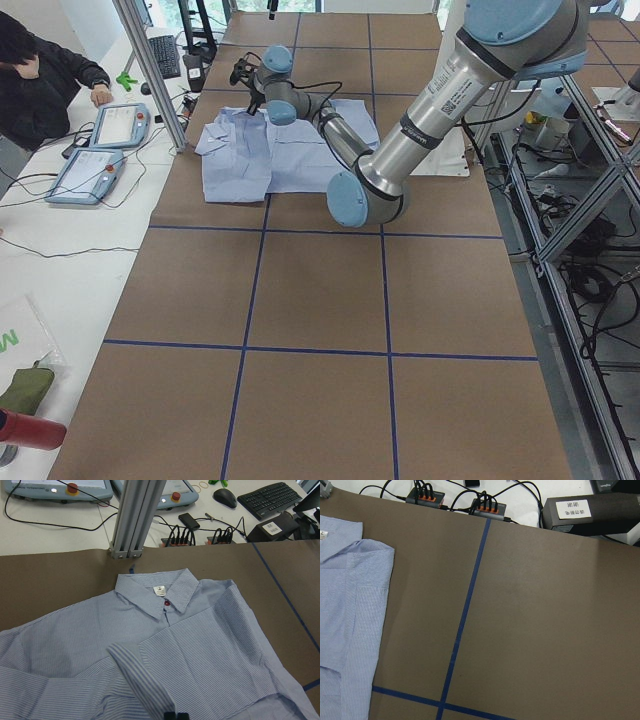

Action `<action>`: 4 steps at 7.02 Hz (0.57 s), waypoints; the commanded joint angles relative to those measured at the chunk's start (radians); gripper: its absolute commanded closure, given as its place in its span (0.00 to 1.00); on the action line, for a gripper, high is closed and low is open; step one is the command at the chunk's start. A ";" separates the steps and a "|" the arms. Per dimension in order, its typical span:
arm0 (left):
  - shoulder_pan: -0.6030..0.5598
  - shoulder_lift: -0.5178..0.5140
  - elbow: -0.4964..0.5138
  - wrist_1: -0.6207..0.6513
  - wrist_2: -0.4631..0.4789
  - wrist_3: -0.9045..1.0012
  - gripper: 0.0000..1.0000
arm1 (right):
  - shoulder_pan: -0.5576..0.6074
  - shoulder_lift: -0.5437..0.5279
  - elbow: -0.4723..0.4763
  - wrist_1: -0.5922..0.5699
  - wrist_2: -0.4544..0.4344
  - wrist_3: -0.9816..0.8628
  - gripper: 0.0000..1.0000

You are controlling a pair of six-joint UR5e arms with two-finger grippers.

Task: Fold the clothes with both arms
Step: 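Carry the sleeve with the left gripper across the shirt body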

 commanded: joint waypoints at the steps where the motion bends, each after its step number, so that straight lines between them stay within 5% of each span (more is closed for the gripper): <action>1: 0.074 -0.098 0.111 0.006 0.105 -0.034 1.00 | 0.000 -0.002 0.000 0.002 0.000 0.000 0.00; 4: 0.187 -0.166 0.192 0.003 0.208 -0.089 1.00 | 0.000 -0.003 0.002 0.000 0.000 0.000 0.00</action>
